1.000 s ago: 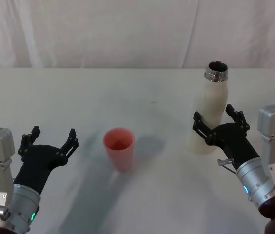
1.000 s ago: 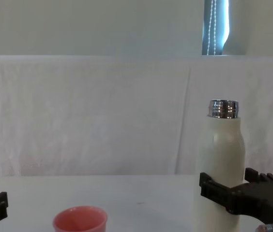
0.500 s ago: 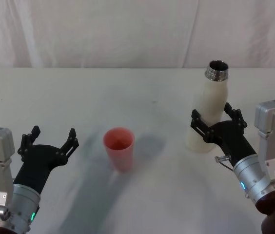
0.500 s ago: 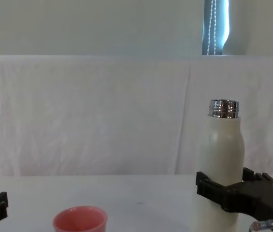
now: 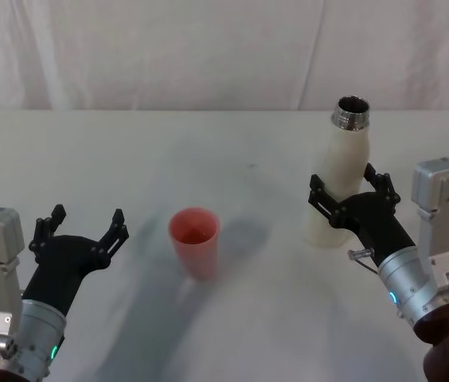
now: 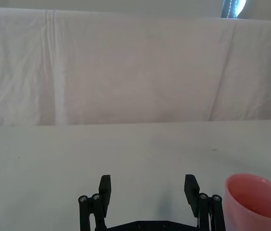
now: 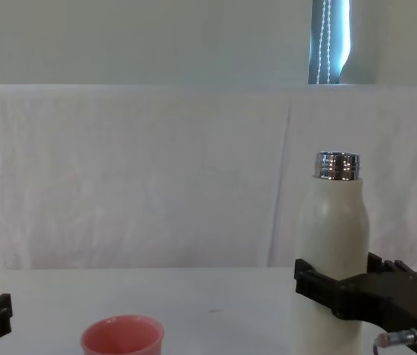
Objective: Grasp the thermos with one hand and pour water into the cup lid.
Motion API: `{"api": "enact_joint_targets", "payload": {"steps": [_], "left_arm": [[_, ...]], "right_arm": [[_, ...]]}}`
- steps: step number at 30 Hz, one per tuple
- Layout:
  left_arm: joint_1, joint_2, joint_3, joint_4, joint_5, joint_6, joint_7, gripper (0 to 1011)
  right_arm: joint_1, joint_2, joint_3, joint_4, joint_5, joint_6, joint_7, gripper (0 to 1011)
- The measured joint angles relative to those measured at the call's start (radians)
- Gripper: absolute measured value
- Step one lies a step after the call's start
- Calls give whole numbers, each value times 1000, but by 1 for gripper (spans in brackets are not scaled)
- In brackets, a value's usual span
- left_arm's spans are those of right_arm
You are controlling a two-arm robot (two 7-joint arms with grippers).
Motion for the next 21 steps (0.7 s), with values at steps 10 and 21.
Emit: {"api": "enact_joint_targets", "payload": {"steps": [10, 21], "left_arm": [[0, 0, 0, 0, 0, 0, 0, 1001], [0, 0, 0, 0, 0, 0, 0, 1001]], "right_arm": [[16, -3, -9, 16, -8, -2, 1, 1002], [22, -5, -13, 25, -16, -5, -1, 1002]]}}
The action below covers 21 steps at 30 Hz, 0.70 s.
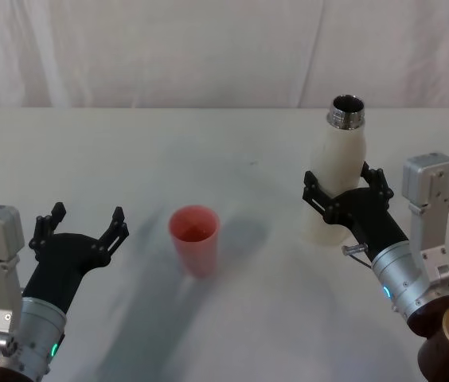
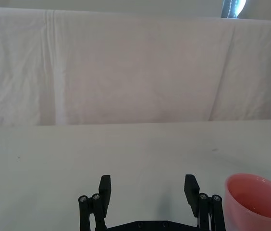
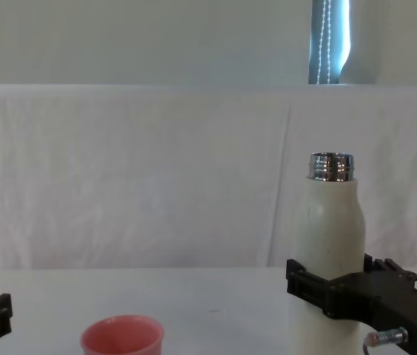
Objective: Grasp the thermos with one hand and pour water into the cup lid.
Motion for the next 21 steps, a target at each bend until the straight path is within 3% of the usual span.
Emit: {"api": "enact_joint_targets", "payload": {"steps": [21], "left_arm": [[0, 0, 0, 0, 0, 0, 0, 1001]], "right_arm": [[-2, 1, 0, -2, 1, 0, 0, 947]]}}
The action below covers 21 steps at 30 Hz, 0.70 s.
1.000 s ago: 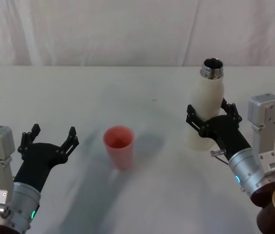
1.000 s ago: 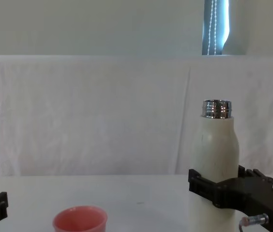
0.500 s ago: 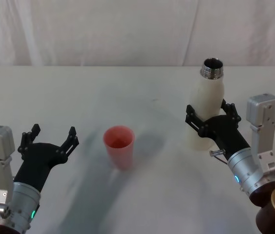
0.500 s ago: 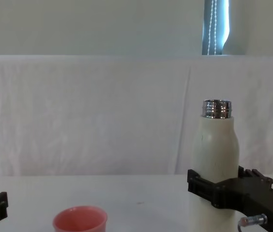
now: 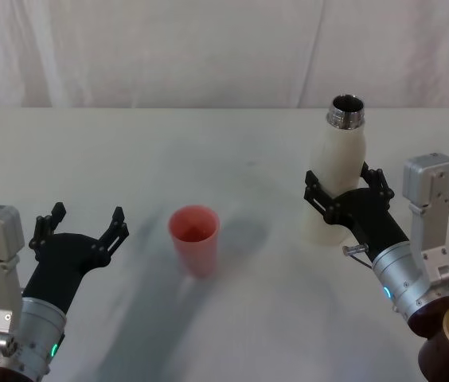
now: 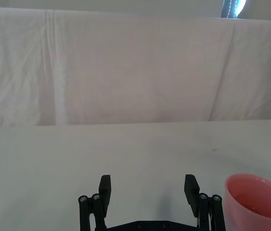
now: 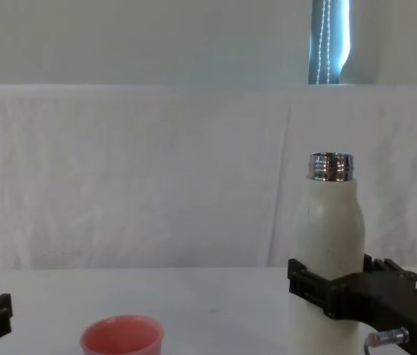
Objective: Grasp the thermos with one hand and pour water into the cup lid.
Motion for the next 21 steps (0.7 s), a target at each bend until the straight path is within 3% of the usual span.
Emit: {"api": "enact_joint_targets", "payload": {"steps": [21], "left_arm": [[0, 0, 0, 0, 0, 0, 0, 1001]], "right_arm": [[0, 0, 0, -1, 1, 0, 0, 948]]}}
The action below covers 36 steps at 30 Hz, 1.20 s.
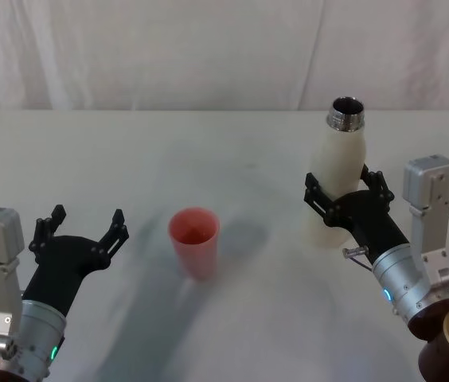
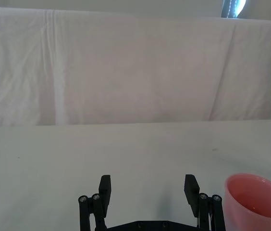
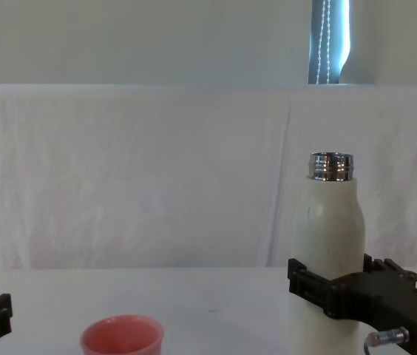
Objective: Grasp the thermos with one hand and pour water into the cup lid.
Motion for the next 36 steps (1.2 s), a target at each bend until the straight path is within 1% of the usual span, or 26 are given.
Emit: {"api": "enact_joint_targets", "payload": {"steps": [11, 18, 24, 36], "left_arm": [[0, 0, 0, 0, 0, 0, 0, 1001], [0, 0, 0, 0, 0, 0, 0, 1001], [0, 0, 0, 0, 0, 0, 0, 1001], [0, 0, 0, 0, 0, 0, 0, 1001]], "right_arm": [[7, 13, -8, -8, -6, -10, 16, 948], [14, 20, -10, -14, 9, -15, 38, 948], [20, 27, -13, -24, 11, -12, 41, 948], [29, 52, -17, -54, -14, 6, 37, 948]]}}
